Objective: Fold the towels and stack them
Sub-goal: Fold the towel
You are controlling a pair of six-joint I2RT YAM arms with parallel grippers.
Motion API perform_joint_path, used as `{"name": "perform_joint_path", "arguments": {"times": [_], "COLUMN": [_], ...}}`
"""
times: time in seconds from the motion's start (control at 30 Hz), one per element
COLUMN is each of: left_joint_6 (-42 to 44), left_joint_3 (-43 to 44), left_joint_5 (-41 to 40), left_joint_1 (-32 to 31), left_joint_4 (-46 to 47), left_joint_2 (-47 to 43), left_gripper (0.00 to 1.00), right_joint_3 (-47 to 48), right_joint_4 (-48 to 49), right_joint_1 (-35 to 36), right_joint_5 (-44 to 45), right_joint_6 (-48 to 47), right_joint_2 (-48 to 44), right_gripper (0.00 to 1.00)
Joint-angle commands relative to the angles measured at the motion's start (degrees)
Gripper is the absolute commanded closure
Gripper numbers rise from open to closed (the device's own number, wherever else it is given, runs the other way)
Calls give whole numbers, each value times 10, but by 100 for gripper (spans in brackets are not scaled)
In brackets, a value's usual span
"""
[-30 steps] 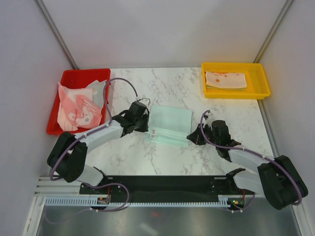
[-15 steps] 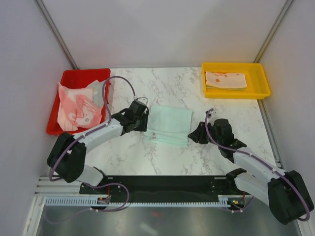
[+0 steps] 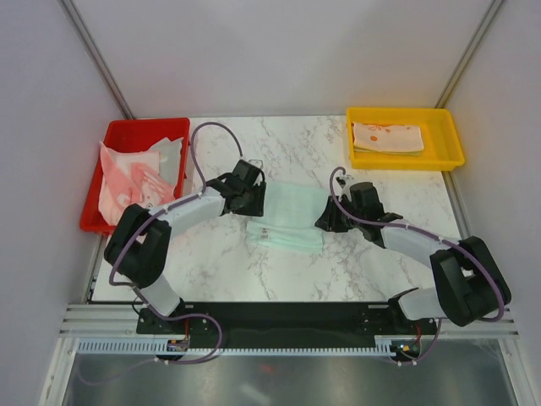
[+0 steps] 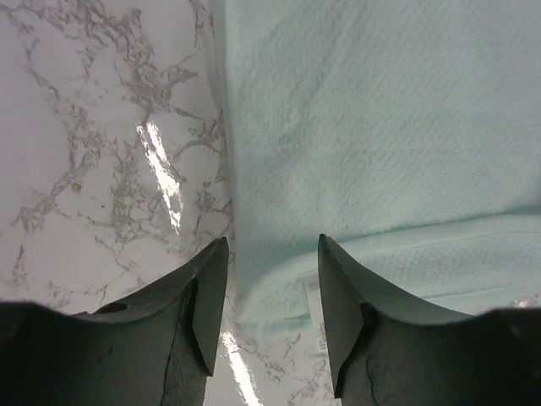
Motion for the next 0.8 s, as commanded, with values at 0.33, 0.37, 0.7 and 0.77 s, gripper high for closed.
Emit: {"name": "perform_joint_path", "arguments": {"times": [0.33,0.37,0.7,0.77], "left_joint_6": [-18,-16,-19,-23], "left_joint_3": [28,26,-28,-41], "left_joint_5": [86,88,101,102], "left_joint_1": [13,13,12,11], "left_joint_4": [-52,-52,-54,-54], "left_joint_2": [53,49,-11,-24], "left_gripper": [49,49,56,58], "right_joint_3": [26,26,-21,-33], "right_joint_4": [-18,-21,-33,-35], "right_joint_1": [2,2,2,2], "right_joint_5": [-75,-76,-88,-89], "right_joint_6": [-39,-41,-30,-27], "right_joint_2": [38,35,-37,-52], "right_gripper": [60,60,62,63]}}
